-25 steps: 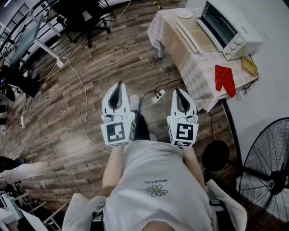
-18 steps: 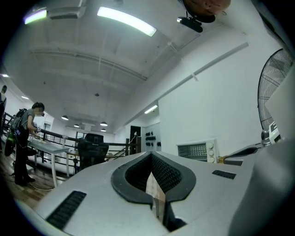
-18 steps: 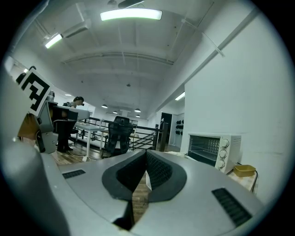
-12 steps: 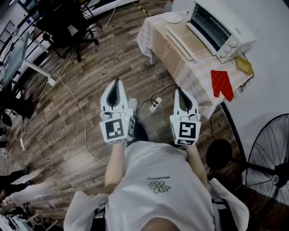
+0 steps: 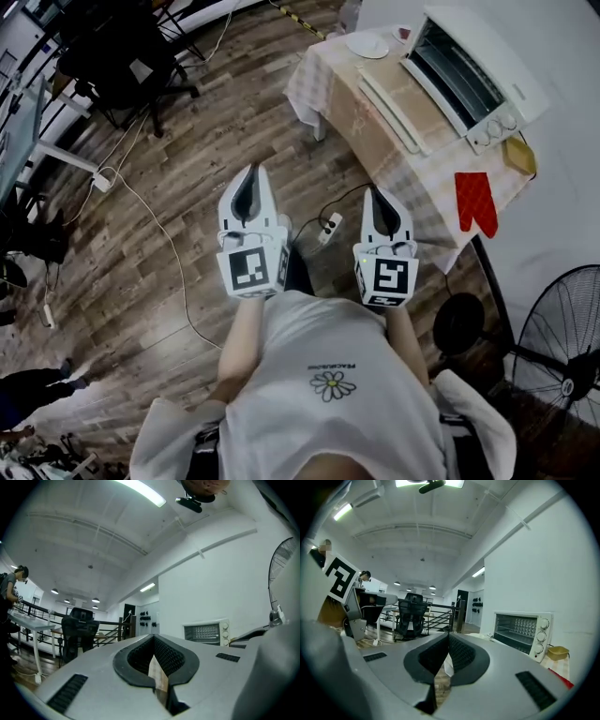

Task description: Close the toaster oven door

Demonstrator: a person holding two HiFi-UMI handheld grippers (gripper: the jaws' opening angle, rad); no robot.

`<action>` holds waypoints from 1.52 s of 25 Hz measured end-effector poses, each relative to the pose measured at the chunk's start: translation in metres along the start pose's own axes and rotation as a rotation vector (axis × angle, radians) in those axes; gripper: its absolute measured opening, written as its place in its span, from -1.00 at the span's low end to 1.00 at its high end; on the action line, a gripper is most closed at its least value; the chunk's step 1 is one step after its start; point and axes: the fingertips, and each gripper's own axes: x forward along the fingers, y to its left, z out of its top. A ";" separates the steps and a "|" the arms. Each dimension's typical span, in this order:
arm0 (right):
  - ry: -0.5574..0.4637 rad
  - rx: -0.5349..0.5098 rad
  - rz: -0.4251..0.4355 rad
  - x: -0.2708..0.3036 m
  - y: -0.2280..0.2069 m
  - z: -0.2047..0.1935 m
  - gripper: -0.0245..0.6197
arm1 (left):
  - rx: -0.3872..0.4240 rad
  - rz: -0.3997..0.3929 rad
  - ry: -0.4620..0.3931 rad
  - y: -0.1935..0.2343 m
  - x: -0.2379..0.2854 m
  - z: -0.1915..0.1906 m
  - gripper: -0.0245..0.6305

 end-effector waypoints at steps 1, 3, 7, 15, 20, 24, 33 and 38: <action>0.002 -0.004 -0.002 0.013 0.002 0.003 -0.90 | 0.002 -0.004 0.004 0.007 0.013 -0.001 -0.88; 0.003 -0.013 -0.016 0.039 0.003 0.010 -0.90 | 0.008 -0.019 0.007 0.020 0.040 -0.003 -0.88; -0.007 -0.013 -0.069 0.095 -0.004 0.027 -0.90 | -0.012 -0.056 -0.016 0.044 0.100 0.000 -0.88; 0.016 0.034 -0.159 0.207 -0.003 0.060 -0.89 | -0.011 -0.126 0.004 0.112 0.205 0.004 -0.88; 0.018 0.030 -0.191 0.225 -0.003 0.062 -0.90 | 0.036 -0.151 -0.002 0.122 0.234 -0.002 -0.88; 0.052 0.041 -0.223 0.228 -0.014 0.042 -0.90 | 0.021 -0.189 0.006 0.107 0.242 -0.017 -0.88; 0.078 0.088 -0.305 0.221 -0.042 0.029 -0.89 | 0.014 -0.318 0.030 0.060 0.259 -0.026 -0.88; 0.066 0.112 -0.356 0.202 -0.065 0.029 -0.89 | 0.000 -0.377 0.023 0.023 0.270 -0.019 -0.88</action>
